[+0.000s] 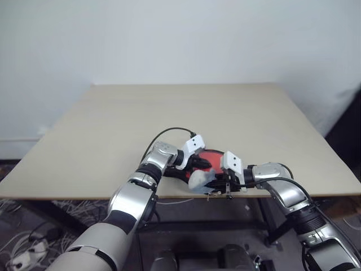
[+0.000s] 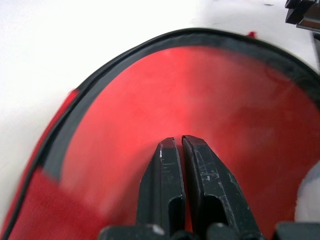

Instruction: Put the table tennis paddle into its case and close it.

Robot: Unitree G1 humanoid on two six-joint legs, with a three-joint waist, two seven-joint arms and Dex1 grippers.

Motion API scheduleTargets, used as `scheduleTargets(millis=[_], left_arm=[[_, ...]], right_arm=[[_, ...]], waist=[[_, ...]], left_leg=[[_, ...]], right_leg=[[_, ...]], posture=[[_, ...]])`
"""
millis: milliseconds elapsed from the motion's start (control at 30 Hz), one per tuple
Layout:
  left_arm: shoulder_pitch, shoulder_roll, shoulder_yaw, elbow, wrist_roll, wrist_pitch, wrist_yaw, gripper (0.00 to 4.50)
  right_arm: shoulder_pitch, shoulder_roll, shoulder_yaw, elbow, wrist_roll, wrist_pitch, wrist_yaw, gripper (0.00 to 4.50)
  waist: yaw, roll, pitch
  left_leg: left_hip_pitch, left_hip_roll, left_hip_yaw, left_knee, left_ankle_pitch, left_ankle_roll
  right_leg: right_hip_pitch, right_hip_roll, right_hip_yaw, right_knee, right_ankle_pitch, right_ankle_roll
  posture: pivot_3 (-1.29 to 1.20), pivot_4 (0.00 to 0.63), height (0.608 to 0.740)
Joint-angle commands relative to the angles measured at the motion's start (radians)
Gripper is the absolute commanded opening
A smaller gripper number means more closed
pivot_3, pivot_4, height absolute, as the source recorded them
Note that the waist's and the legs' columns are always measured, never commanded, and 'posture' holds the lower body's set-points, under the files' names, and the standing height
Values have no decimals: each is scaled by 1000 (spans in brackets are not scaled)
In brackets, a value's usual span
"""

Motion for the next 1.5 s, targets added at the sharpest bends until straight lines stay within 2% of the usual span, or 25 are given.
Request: scheduleTargets(millis=[33, 67, 100, 133, 200, 300, 367, 433, 600, 1100, 1500], left_arm=[[4, 4, 16, 0, -17, 1, -13, 149], [4, 5, 17, 1, -16, 1, -13, 149], [5, 7, 18, 1, -15, 1, -14, 149], [5, 8, 19, 1, -14, 1, -15, 149], [5, 10, 21, 2, -13, 1, -15, 149], [5, 12, 23, 2, -12, 2, -15, 149], [5, 12, 25, 2, -11, 3, -16, 149], [5, 13, 26, 1, -11, 4, -18, 149], [7, 16, 29, 1, -15, 12, -30, 149], [1, 28, 18, -5, -28, 95, -109, 149], [-12, 32, 44, -7, -52, 108, -85, 149]], right_arm=[[-37, 34, 25, 4, -10, -8, -22, 99], [-37, 34, 24, 5, -11, -9, -21, 99], [-37, 35, 23, 5, -12, -9, -21, 99], [-37, 36, 23, 6, -13, -10, -22, 99], [-37, 37, 22, 7, -13, -10, -23, 99], [-37, 37, 18, 5, -11, -11, -24, 99], [-37, 38, 18, 7, -12, -12, -25, 99], [-37, 38, 17, 7, -12, -13, -25, 99], [-39, 43, 15, 15, -13, -15, -25, 99], [-30, 43, 12, 3, -1, -7, -23, 99], [-30, 48, 16, -4, 0, -6, -20, 99]], waist=[[12, -26, 12], [21, -31, 13], [32, -30, 13], [38, -28, 14], [36, -28, 15], [22, -29, 15], [15, -28, 15], [15, -28, 14], [16, -27, 14], [15, -27, 14], [15, -27, 14]], left_leg=[[16, -17, 18, -19, 2, 0], [39, -43, 20, -59, 12, 0], [54, -51, 24, -85, 30, -7], [57, -50, 25, -88, 51, -23], [56, -49, 18, -73, 66, -30], [51, -53, 13, -50, 66, -29], [47, -59, 4, -46, 66, -29], [43, -61, -4, -46, 68, -27], [41, -63, -17, -46, 73, -24], [41, -72, -28, -47, 73, -24], [41, -72, -29, -47, 73, -24]], right_leg=[[24, 3, 34, 6, -66, 11], [32, 2, 65, -5, -76, 9], [39, -1, 79, -11, -75, 9], [40, -1, 79, -9, -75, 9], [44, 3, 78, -7, -74, 11], [46, -1, 78, -10, -72, 21], [45, -2, 78, -15, -69, 28], [42, 2, 78, -20, -66, 33], [33, 16, 88, -20, -65, 33], [28, 17, 96, -19, -65, 34], [28, 17, 96, -19, -64, 34]], posture=[[0, 0, 740], [0, 0, 740], [0, 0, 740], [0, 0, 740], [0, 0, 740], [0, 0, 740], [0, 0, 740], [0, 0, 740], [0, 0, 740], [0, 0, 740], [0, 0, 740]])
